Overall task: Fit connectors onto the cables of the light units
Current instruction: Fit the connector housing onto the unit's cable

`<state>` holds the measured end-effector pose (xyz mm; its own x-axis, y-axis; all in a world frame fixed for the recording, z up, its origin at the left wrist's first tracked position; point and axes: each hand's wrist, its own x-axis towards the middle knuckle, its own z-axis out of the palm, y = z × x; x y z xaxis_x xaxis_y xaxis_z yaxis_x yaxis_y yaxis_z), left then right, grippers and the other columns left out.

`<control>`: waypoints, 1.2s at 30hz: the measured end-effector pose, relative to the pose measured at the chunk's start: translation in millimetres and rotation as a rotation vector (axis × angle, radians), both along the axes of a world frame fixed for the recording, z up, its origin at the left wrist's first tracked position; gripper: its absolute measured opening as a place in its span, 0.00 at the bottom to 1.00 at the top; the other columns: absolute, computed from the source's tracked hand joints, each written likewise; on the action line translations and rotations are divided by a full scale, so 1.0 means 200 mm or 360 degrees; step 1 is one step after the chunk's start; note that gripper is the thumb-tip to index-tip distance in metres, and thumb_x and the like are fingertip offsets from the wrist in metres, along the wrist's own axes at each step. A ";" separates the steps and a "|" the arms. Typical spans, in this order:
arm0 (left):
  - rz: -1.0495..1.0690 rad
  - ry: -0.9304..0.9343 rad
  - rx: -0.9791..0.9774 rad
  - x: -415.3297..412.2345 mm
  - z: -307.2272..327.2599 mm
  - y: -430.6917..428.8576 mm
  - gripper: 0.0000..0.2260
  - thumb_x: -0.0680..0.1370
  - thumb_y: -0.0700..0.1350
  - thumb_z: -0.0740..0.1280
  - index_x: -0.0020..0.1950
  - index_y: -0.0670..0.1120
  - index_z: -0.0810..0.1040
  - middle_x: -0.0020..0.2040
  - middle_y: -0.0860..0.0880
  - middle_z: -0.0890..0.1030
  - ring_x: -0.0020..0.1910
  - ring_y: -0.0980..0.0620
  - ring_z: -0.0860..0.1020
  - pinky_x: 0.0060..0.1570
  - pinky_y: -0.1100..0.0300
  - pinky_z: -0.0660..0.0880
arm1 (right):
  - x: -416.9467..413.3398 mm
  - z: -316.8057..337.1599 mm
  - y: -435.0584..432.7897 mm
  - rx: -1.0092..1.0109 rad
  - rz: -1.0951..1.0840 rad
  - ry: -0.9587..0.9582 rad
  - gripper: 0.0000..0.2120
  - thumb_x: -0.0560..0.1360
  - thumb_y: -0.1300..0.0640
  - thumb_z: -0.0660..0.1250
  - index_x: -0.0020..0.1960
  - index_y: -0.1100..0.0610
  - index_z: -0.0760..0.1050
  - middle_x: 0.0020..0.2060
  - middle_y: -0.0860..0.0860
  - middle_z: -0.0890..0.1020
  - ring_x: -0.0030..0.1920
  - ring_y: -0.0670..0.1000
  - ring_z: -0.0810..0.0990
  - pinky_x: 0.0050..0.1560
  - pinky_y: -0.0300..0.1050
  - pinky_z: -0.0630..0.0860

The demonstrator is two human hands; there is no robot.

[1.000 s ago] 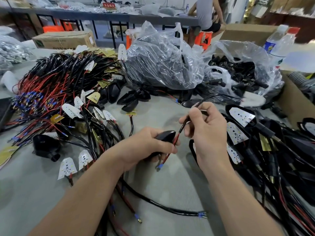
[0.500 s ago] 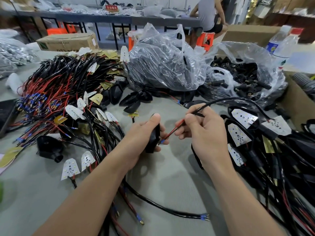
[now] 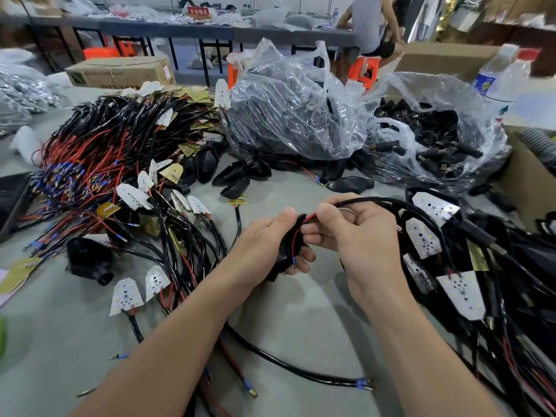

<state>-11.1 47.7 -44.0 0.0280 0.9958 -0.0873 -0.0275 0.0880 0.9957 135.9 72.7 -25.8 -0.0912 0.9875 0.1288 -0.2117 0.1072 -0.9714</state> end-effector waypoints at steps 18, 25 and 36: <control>0.0350 -0.0361 -0.0104 0.01 -0.02 0.03 0.26 0.84 0.58 0.58 0.40 0.46 0.88 0.38 0.43 0.86 0.34 0.47 0.83 0.32 0.59 0.79 | -0.03 0.01 -0.02 -0.0117 0.0092 0.0133 0.03 0.81 0.68 0.63 0.49 0.64 0.74 0.38 0.62 0.85 0.33 0.54 0.85 0.35 0.43 0.82; 0.0396 -0.0226 0.0079 0.02 -0.01 0.03 0.20 0.78 0.62 0.60 0.43 0.54 0.88 0.44 0.48 0.88 0.43 0.53 0.85 0.48 0.60 0.82 | 0.01 0.04 -0.02 -0.0223 0.0236 0.0223 0.05 0.80 0.69 0.65 0.47 0.62 0.75 0.36 0.61 0.85 0.32 0.53 0.85 0.35 0.42 0.82; 0.0470 -0.0049 0.0613 -0.01 0.02 0.02 0.08 0.81 0.48 0.68 0.52 0.45 0.85 0.46 0.50 0.86 0.47 0.56 0.83 0.50 0.64 0.77 | -0.02 -0.02 0.00 0.0072 -0.0060 -0.0184 0.04 0.73 0.62 0.68 0.40 0.57 0.79 0.32 0.58 0.85 0.33 0.58 0.86 0.40 0.53 0.85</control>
<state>-12.8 52.0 -39.2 -0.2637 0.9213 0.2858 -0.0259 -0.3030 0.9527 132.3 73.1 -30.6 -0.0709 0.9839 0.1643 -0.0934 0.1575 -0.9831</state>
